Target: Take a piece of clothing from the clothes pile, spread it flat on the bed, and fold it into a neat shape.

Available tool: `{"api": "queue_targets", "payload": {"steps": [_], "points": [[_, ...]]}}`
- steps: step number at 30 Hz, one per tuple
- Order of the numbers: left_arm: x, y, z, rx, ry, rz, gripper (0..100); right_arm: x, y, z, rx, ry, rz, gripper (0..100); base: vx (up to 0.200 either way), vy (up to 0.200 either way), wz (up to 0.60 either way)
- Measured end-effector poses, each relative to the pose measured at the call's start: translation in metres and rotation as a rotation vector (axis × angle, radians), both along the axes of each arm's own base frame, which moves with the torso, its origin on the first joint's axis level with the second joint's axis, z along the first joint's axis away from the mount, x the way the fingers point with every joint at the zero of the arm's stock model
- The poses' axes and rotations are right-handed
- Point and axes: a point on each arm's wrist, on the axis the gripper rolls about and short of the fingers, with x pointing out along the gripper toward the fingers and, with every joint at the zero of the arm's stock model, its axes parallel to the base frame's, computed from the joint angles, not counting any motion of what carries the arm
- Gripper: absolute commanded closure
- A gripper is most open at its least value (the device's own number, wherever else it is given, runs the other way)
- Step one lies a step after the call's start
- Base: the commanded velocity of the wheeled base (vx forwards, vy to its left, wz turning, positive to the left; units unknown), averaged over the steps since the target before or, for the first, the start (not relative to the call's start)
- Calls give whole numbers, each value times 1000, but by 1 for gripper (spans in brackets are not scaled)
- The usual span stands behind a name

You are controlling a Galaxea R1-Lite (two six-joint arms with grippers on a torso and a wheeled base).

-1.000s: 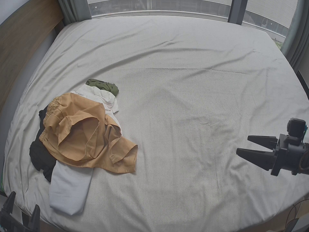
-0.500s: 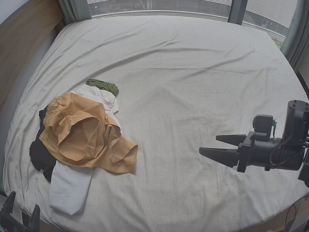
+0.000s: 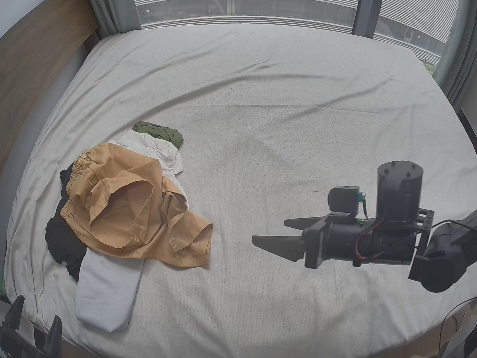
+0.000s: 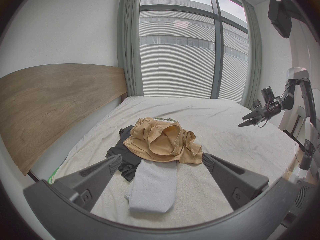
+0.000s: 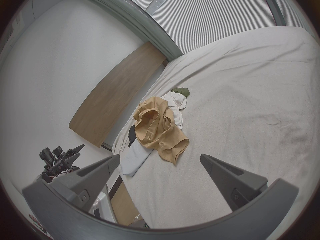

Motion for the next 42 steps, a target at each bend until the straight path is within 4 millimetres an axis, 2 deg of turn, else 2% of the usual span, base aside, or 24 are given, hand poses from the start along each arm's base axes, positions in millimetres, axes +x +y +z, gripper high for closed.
{"api": "queue_targets", "payload": {"steps": [20,32,42], "points": [[0,0,0,-1,0,1,0,46,64,-61,-66,90,-2,0,0,0,0],[0,0,0,-1,0,1,0,62,99,-93,-62,160,8,0,0,0,0],[0,0,0,-1,0,0,0,70,119,-115,-82,197,21,0,0,0,0]]}}
